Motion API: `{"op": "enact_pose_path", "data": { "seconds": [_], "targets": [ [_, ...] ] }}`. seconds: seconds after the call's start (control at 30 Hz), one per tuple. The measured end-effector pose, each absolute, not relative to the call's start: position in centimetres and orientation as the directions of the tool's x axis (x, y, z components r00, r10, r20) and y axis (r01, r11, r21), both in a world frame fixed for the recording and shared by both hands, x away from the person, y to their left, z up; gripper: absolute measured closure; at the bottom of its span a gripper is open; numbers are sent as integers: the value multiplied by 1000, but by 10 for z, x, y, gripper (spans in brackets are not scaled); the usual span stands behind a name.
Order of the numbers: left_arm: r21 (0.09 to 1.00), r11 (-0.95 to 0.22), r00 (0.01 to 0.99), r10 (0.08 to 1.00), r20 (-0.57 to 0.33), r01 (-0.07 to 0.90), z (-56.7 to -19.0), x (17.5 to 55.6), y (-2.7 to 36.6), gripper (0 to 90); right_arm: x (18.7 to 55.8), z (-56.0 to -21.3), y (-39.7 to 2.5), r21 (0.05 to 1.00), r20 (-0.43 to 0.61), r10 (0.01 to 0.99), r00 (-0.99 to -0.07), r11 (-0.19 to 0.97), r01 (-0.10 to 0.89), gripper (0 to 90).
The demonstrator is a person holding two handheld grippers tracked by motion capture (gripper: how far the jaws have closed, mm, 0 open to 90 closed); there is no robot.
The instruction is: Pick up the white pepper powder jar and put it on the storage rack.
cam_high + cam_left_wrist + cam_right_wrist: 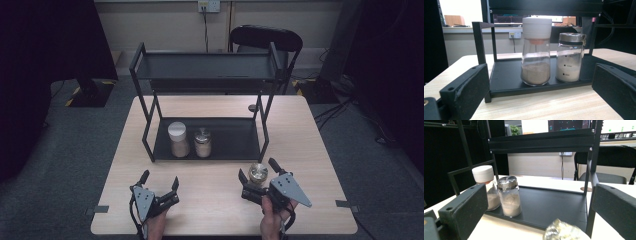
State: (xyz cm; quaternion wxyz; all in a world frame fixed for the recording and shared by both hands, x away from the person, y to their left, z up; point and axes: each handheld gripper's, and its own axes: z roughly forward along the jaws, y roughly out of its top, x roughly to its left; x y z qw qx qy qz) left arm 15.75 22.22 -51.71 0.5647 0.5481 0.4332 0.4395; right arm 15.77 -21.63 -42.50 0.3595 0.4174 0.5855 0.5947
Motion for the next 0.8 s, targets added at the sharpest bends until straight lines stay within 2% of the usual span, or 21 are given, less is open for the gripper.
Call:
{"op": "enact_pose_path", "data": {
  "seconds": [0.8],
  "targets": [
    [1000, 13, 239, 971, -8, -21, -517, 158, 222, 7, 145, -460, -218, 997, 67, 936, -345, -47, 65, 0]
  ]
}}
